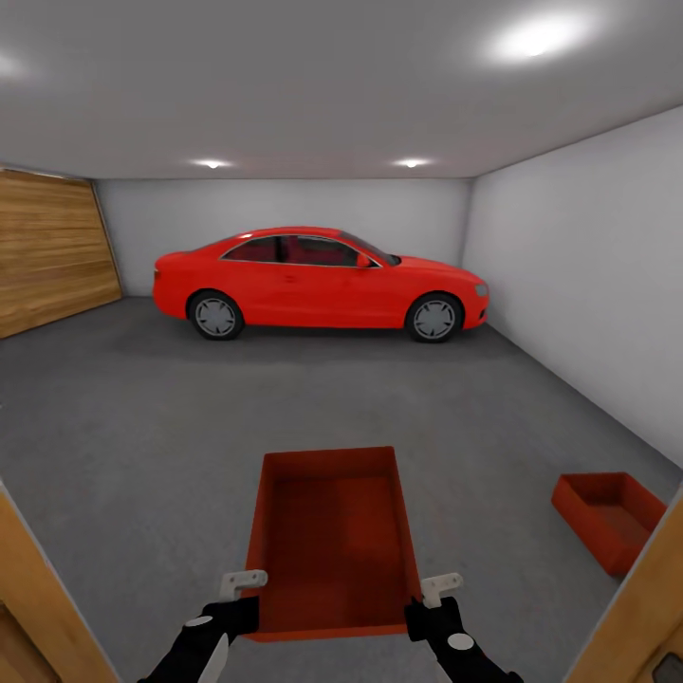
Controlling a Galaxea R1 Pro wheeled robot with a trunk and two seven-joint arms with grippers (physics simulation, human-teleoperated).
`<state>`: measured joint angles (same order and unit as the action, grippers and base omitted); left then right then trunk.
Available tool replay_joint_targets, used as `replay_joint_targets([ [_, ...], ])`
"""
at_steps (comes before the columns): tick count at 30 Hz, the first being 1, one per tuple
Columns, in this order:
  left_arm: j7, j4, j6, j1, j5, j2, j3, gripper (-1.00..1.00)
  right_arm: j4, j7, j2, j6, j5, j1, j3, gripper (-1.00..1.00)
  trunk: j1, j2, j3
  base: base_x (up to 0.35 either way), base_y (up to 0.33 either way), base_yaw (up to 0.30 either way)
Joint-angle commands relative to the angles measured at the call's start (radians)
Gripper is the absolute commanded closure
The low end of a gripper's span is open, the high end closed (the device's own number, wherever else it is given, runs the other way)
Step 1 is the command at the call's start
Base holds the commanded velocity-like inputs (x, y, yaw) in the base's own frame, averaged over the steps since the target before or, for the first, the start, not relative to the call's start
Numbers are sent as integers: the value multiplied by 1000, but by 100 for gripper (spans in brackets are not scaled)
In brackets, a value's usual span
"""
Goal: Move the two storage containers from the living room to the garage. In the garage, place one container on the floor and stack the other container on top of it (either order is fine).
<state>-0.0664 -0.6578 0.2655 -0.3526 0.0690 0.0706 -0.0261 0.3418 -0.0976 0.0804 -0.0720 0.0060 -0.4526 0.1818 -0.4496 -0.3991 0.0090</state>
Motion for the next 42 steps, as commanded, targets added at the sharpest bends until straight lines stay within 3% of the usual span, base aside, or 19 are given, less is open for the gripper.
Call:
replay_joint_targets([
  [1, -10, -3, -75, 0, -21, 1, -9, 100, -3, 76, 32, -2, -6, 0, 15, 100, 0, -1, 0, 3, 0, 127],
  [15, -10, -3, -76, 0, -21, 1, -9, 100, -3, 76, 32, -2, -6, 0, 15, 100, 0, -1, 0, 8, 0, 10],
  [26, -10, -3, -75, -1, -21, 1, -9, 100, -2, 76, 32, -2, -6, 0, 15, 100, 0, -1, 0, 237, 0, 0],
  [42, -10, -3, -75, 0, -21, 1, -8, 100, -3, 76, 32, -2, -4, 0, 15, 100, 0, -1, 0, 9, 0, 0],
])
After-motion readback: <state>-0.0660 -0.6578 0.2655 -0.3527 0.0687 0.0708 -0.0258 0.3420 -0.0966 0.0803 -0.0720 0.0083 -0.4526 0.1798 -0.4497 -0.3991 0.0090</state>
